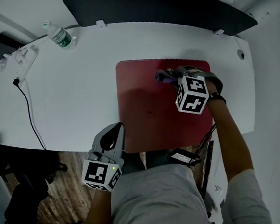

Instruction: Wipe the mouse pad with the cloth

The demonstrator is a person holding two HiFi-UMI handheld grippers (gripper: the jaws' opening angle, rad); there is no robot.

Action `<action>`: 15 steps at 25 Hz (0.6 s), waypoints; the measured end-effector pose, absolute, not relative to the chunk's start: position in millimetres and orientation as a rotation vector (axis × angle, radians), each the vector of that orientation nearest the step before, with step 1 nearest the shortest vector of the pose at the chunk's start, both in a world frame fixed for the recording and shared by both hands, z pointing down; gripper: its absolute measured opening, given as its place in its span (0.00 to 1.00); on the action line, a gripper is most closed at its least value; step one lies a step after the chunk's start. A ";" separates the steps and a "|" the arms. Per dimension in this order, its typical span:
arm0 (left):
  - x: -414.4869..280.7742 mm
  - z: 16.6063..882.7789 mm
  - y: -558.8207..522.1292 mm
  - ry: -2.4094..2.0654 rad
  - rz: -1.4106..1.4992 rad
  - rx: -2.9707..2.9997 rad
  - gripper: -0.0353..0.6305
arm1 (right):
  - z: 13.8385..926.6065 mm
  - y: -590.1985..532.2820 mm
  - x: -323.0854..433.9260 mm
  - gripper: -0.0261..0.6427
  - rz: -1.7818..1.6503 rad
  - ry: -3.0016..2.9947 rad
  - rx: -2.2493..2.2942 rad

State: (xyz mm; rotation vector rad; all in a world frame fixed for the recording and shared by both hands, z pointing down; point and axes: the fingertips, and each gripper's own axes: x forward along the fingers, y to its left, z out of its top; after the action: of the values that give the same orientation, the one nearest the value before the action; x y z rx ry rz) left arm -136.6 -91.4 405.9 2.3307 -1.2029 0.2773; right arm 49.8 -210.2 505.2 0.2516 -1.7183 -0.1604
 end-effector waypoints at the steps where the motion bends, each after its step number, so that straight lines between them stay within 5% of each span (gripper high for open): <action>1: -136.8 406.0 -92.4 -1.233 0.278 2.313 0.08 | 508.7 -217.2 51.7 0.17 -0.166 -1.722 0.244; 15: -139.4 413.1 -100.7 -1.424 0.333 2.160 0.08 | 550.4 -274.5 61.0 0.17 -0.243 -1.691 0.141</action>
State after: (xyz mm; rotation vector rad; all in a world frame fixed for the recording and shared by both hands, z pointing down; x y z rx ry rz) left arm -139.4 -100.7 413.1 2.1598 -1.4236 0.3328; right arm 61.0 -274.5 550.4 0.1414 -1.6907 -0.2430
